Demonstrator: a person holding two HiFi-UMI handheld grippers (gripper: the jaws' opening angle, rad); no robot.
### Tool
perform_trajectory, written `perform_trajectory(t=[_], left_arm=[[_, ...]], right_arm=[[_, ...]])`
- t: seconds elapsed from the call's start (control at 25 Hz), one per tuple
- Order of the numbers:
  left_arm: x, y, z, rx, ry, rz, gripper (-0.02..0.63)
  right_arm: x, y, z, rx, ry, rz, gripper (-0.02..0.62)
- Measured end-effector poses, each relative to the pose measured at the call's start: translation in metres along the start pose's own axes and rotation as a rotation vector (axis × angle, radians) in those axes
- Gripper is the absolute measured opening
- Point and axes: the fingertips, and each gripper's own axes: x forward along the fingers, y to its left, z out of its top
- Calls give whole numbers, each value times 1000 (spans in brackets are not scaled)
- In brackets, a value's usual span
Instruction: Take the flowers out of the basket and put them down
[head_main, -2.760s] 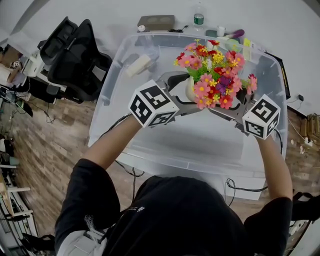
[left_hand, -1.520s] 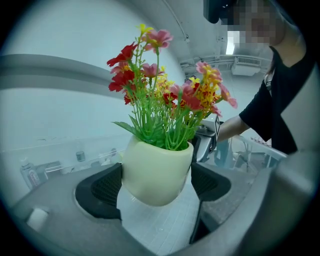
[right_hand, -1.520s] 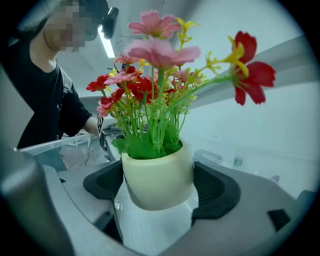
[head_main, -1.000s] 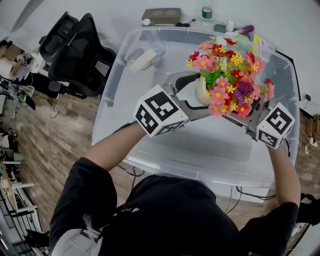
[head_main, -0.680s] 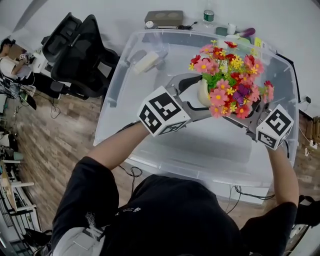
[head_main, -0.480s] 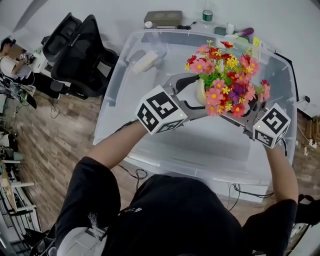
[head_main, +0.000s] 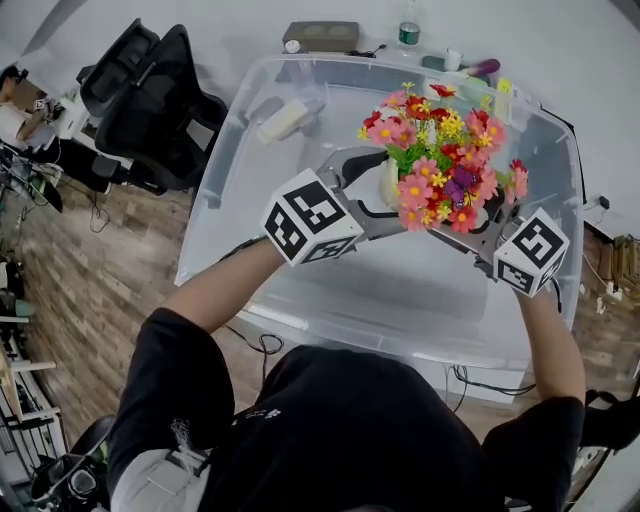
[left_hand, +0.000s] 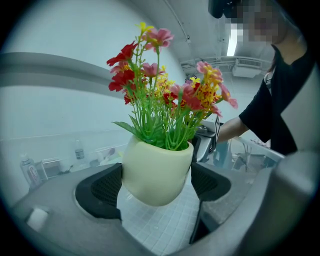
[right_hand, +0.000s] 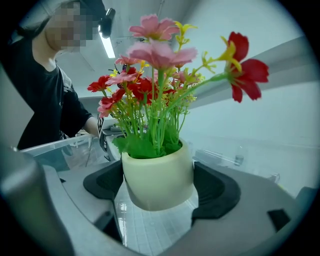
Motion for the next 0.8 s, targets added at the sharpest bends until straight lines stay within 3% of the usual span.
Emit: perform_trajectory(t=[0.8], left_arm=[[-1,-2,2,4,9,3,442]], right_arm=[[-2,1,1,18,-5,3,445]])
